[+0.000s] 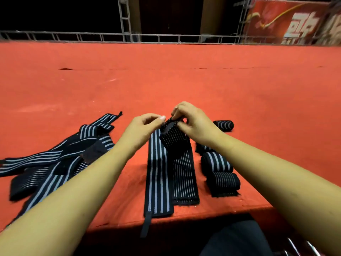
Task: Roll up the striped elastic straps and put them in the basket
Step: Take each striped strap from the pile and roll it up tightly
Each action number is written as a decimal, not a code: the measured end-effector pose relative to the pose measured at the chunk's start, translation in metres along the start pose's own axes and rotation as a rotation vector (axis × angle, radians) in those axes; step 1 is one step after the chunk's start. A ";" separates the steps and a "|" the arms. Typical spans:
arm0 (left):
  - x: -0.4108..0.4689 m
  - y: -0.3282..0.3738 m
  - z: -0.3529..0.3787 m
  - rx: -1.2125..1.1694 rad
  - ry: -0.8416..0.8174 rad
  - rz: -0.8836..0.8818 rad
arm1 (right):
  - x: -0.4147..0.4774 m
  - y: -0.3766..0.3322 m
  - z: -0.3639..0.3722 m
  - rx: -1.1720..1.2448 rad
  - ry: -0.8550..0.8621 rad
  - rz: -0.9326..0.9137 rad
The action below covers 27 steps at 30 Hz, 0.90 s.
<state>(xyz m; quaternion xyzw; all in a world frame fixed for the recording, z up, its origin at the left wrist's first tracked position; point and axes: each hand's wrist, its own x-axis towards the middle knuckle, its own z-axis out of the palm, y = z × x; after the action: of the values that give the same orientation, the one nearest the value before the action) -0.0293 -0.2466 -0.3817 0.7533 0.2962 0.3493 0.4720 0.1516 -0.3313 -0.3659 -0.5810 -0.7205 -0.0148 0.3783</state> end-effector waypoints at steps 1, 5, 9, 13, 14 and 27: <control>0.000 0.002 -0.001 0.029 -0.034 0.014 | -0.002 -0.003 0.000 0.011 -0.003 -0.008; -0.007 0.012 0.000 0.171 -0.076 0.108 | -0.007 -0.009 -0.004 0.041 0.004 0.014; -0.007 0.012 0.002 0.340 0.003 0.118 | -0.012 -0.010 -0.006 0.095 -0.012 0.081; -0.002 0.013 -0.002 0.160 0.139 -0.033 | -0.012 -0.018 -0.014 0.187 -0.019 0.156; -0.002 0.014 -0.003 0.142 0.161 -0.056 | -0.011 -0.019 -0.017 0.195 -0.009 0.162; 0.000 0.010 -0.011 0.016 0.180 -0.137 | -0.005 -0.018 -0.031 0.199 -0.059 0.249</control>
<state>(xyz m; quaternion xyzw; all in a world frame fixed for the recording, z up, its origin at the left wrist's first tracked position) -0.0366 -0.2445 -0.3695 0.7007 0.3911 0.3798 0.4601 0.1529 -0.3554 -0.3389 -0.6257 -0.6515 0.1209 0.4117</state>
